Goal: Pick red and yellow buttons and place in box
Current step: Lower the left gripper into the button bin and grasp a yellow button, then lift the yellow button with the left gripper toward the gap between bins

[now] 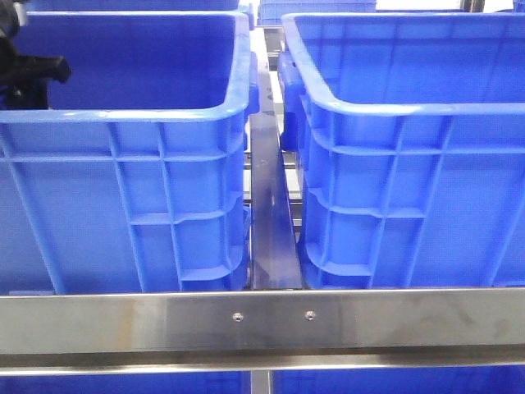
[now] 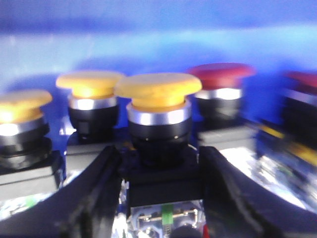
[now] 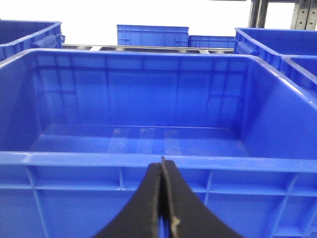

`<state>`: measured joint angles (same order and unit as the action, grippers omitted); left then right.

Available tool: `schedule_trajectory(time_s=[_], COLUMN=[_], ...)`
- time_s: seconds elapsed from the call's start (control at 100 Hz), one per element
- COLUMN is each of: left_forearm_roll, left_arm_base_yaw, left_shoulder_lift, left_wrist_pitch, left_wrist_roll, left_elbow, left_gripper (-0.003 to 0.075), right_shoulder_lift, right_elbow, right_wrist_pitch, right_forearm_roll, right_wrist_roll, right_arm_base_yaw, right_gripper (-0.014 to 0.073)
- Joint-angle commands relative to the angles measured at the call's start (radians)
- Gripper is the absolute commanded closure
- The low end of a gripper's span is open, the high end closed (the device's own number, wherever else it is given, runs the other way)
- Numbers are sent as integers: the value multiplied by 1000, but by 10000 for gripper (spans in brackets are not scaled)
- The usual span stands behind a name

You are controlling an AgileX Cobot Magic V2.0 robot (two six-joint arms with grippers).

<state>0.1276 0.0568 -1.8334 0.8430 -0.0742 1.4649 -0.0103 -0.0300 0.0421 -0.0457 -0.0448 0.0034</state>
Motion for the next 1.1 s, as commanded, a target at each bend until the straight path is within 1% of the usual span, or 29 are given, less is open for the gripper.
schedule_trajectory(time_s=[0.0, 0.23, 0.38, 0.49, 0.63, 0.68, 0.8, 1.09], left_forearm_roll=[60, 198, 378, 523, 682, 717, 756, 767], left_arm_base_yaw=[7, 7, 7, 7, 10, 19, 70, 260], left_shoulder_lift=[99, 199, 245, 255, 255, 255, 255, 255], left_wrist_pitch=[-19, 18, 71, 140, 263, 298, 328, 326], left_wrist_roll=[-85, -239, -400, -546, -671, -701, -725, -729], left_elbow=[31, 26, 20, 20, 20, 20, 20, 20], left_gripper=[482, 482, 482, 482, 482, 482, 482, 482], right_shoulder_lift=[-23, -23, -23, -23, -23, -23, -23, -23], right_elbow=[17, 17, 17, 17, 17, 17, 17, 17], right_wrist_pitch=[72, 72, 72, 72, 72, 72, 72, 73], right_forearm_roll=[-9, -9, -9, -9, -9, -9, -9, -9], right_wrist_roll=[2, 2, 2, 2, 2, 2, 2, 2], right_arm_base_yaw=[1, 1, 1, 1, 1, 1, 1, 1], right_gripper=[655, 655, 655, 655, 655, 655, 655, 655])
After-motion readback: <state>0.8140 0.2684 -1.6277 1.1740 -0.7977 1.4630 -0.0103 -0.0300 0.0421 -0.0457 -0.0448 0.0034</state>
